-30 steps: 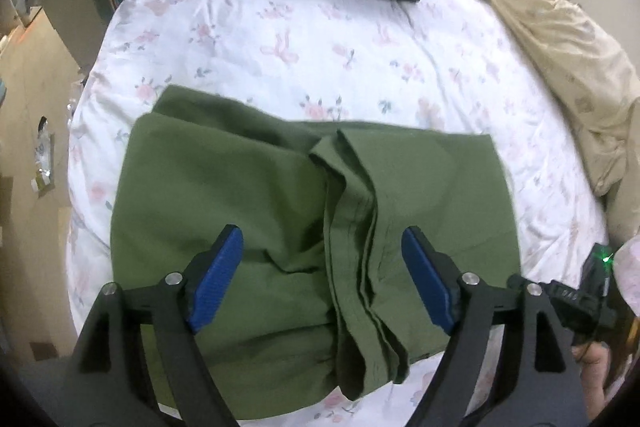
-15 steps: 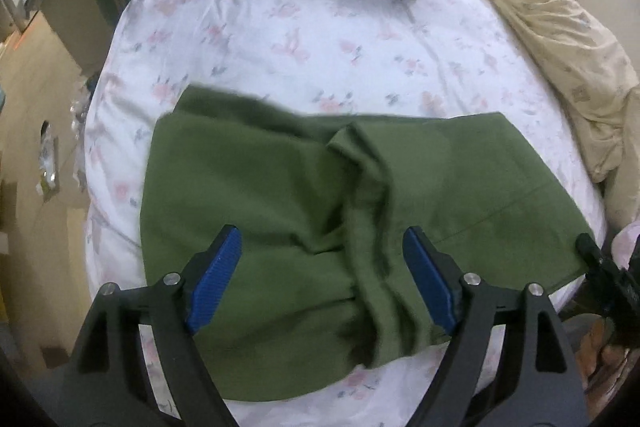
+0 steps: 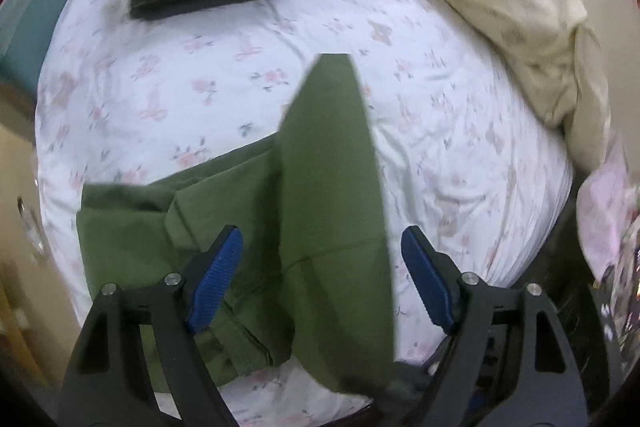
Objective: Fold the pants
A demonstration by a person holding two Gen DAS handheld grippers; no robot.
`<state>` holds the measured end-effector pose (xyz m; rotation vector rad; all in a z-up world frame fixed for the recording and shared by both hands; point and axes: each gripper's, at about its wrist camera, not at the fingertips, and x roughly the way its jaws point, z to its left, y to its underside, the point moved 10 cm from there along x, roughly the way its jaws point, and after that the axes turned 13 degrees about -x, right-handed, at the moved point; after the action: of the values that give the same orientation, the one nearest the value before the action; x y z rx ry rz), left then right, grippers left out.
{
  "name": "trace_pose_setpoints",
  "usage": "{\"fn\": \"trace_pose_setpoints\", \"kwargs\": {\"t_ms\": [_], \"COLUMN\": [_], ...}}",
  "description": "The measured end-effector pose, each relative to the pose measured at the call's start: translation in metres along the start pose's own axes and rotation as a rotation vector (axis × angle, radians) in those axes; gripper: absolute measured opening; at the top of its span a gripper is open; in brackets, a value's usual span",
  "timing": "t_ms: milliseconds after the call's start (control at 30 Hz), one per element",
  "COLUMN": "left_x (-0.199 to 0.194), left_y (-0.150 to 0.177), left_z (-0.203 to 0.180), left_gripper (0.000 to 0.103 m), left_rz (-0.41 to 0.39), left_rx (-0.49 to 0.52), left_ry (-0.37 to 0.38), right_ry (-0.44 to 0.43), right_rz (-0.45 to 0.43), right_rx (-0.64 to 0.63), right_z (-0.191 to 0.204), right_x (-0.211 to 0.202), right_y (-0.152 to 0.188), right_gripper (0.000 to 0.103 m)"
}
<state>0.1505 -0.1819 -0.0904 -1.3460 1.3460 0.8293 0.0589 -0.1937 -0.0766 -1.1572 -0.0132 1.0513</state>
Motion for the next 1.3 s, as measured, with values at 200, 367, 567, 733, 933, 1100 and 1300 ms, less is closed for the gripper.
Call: {"fn": "trace_pose_setpoints", "kwargs": {"t_ms": [200,367,567,733,933,1100,1300], "left_x": [0.025,0.006,-0.038,-0.050,-0.012,0.029,0.042], "left_y": [0.006,0.004,0.009,0.020,0.043,0.061,0.060], "left_z": [-0.003,0.021,0.085,0.165,0.264,0.306,0.302], "left_gripper": [0.011,0.004,0.004,0.004,0.004,0.005,0.009], "left_rz": [0.043,-0.007,-0.049,-0.061,-0.034,0.025,0.031], "left_rx": [0.117,0.078,-0.045,-0.178,-0.342,-0.421,-0.357], "left_ry": [-0.125,-0.074,0.017,0.031,0.000,-0.085,-0.176], "right_ry": [-0.059,-0.132,-0.135,-0.082,-0.040,-0.002,-0.094], "right_rz": [0.021,0.016,-0.064,-0.042,0.031,0.140,0.261], "right_rx": [-0.046,0.062,0.085,0.211,0.264,0.244,0.410], "right_z": [0.014,0.007,0.006,-0.025,-0.032,-0.033,-0.034], "right_x": [0.008,0.005,-0.009,0.003,0.025,0.053,0.114], "right_y": [0.005,0.009,-0.002,0.007,0.021,0.043,0.079], "right_gripper": [0.005,0.010,0.070,0.070,0.070,0.073,0.086]}}
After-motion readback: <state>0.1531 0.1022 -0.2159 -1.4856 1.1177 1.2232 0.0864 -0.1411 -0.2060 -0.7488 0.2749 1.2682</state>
